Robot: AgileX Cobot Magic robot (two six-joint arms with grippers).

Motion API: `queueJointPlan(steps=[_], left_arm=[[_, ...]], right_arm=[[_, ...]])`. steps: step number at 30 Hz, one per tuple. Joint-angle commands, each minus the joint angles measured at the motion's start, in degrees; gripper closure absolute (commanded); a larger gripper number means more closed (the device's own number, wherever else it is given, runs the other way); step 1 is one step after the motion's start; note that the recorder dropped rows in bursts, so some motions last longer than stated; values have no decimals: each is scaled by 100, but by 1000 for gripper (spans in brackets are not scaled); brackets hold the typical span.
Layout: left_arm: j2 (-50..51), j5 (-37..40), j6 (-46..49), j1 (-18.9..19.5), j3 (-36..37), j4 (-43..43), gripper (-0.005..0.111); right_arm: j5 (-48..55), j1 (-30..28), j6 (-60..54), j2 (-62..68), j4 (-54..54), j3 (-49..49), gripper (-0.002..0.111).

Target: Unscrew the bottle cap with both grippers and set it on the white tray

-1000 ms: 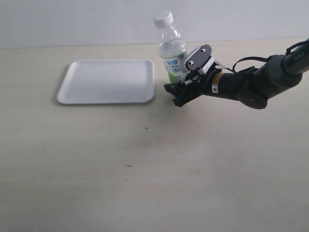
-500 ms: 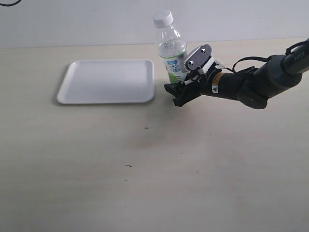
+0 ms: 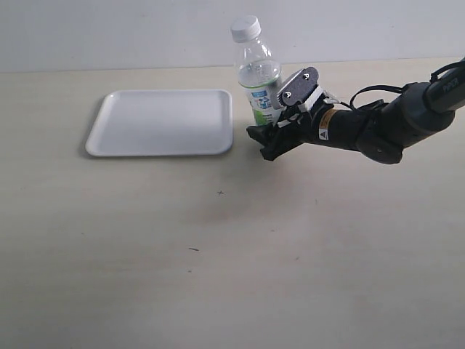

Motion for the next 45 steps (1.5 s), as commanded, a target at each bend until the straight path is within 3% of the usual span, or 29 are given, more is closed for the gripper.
queueJointPlan(steps=[1,5,8,11,16,20,28,45], left_arm=[[-16,-271,1983,57,-506,-4265,85],[-16,442,5790,-52,-1001,-9092,84],[-16,1107,6876,-163,-1435,-10986,71],[-16,1285,7009,-342,-1787,-11858,51],[213,1499,6543,-806,-2329,-12064,45],[867,2303,6012,-1093,-3115,-12049,44],[2065,3361,5257,-1163,-4523,-11816,44],[2270,3361,5203,-1350,-4696,-12007,44]], right_arm=[[46,12,-23,-100,-23,-3,108],[147,12,-279,-100,-23,-3,108],[137,12,-305,-100,-23,-3,108],[137,12,-305,-100,-23,-3,108],[137,12,-373,-100,-23,-3,108],[137,12,-387,-100,-23,-3,108],[137,12,-411,-100,-47,-3,108],[137,12,-809,-100,-355,-3,108]])
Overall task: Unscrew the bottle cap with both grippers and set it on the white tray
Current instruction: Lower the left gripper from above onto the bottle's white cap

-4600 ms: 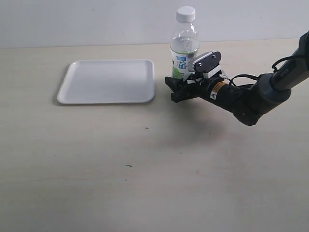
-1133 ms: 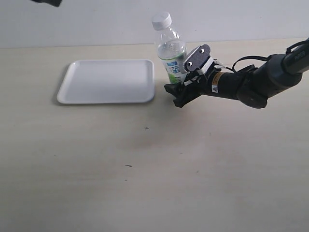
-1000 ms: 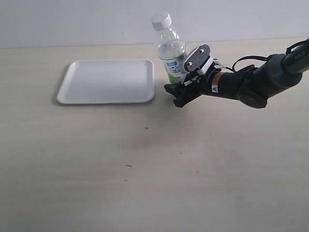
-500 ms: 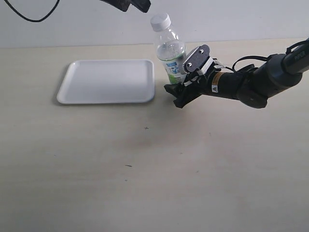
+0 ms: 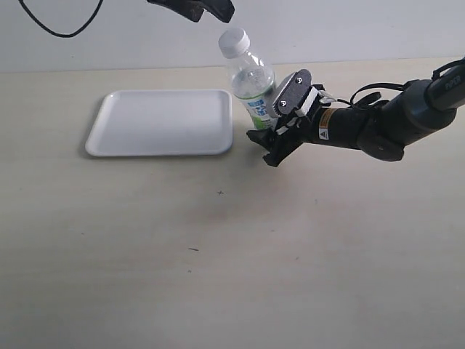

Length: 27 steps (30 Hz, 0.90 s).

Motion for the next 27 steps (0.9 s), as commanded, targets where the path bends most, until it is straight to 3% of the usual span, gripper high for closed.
queueJointPlan(steps=[1,5,10,27], left_arm=[[11,13,-67,-191,-27,-86,44],[11,13,-131,-442,-27,440,37],[11,13,-462,-806,-27,1515,36],[11,-365,-552,-883,-27,1592,37]], right_arm=[[65,12,-67,-45,-45,-3,108],[65,12,-67,-45,-45,-3,108],[65,12,-54,-45,-45,-3,108],[65,12,35,-45,-71,-3,108]])
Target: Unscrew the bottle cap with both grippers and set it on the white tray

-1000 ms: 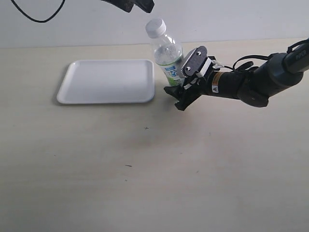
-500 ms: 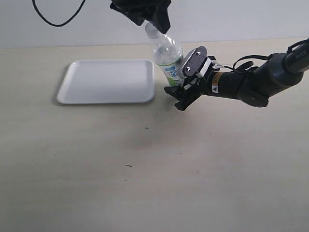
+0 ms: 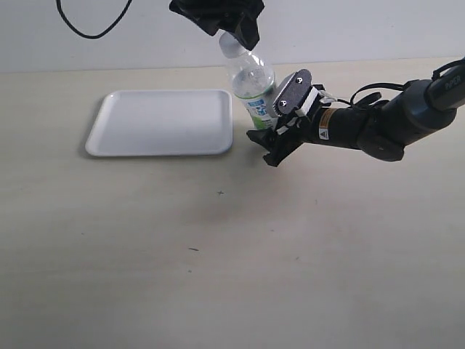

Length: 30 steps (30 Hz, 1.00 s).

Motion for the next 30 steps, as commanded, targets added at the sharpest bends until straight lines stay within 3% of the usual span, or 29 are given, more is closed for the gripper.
queueJointPlan(steps=[1,30], left_arm=[[-33,-217,-62,-9,-27,29,37],[104,-79,-62,-9,2,29,38]], right_arm=[[65,12,2,-45,-71,-3,108],[65,12,2,-45,-59,-3,108]])
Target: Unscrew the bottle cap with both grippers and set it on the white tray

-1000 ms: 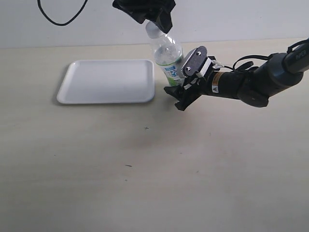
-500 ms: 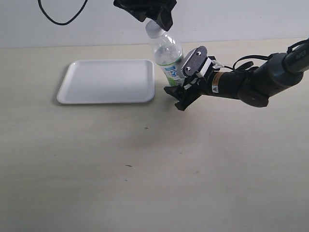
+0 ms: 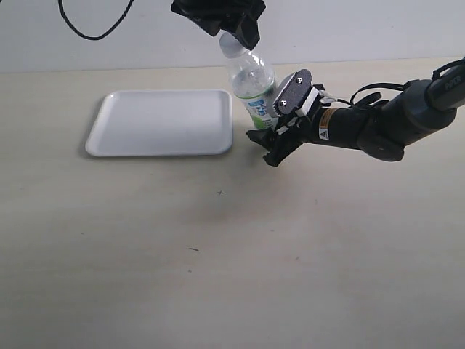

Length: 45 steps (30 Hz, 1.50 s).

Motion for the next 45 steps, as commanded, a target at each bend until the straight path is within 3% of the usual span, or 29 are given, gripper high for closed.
queueJointPlan(steps=[1,7,45], left_arm=[[68,46,-27,-9,2,15,38],[111,69,-27,-9,2,15,48],[35,199,-27,7,-15,2,48]], right_arm=[[65,12,2,-45,-59,-3,108],[-19,12,2,-45,-59,-3,108],[-20,12,2,-45,-71,-3,108]])
